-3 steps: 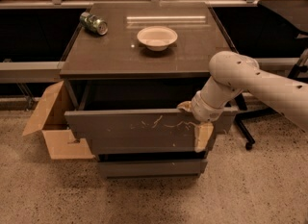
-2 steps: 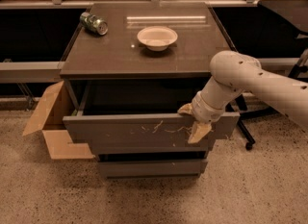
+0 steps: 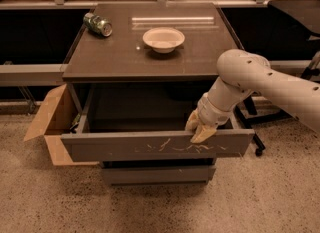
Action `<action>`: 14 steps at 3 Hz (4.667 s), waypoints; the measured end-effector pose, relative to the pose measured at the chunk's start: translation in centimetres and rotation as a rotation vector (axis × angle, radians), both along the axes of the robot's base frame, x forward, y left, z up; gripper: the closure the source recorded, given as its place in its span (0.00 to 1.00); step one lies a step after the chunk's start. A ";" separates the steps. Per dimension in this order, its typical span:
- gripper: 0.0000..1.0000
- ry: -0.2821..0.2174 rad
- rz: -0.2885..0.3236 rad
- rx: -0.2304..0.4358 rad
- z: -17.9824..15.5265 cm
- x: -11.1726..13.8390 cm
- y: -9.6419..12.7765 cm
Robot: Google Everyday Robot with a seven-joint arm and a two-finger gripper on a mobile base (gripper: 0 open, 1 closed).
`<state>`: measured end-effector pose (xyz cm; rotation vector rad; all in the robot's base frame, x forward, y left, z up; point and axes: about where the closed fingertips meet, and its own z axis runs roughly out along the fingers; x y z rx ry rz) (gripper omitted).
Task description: Open top drawer
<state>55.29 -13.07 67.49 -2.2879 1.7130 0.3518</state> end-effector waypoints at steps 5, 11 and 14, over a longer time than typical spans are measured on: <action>1.00 0.014 0.003 0.061 0.4 -2.4 0.9; 0.00 0.014 0.003 0.061 0.4 -2.5 0.9; 0.00 -0.190 -0.005 0.073 10.4 -3.5 -3.1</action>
Offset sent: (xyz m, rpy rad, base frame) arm -0.0378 0.0160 -0.0118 0.1005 0.0364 0.0241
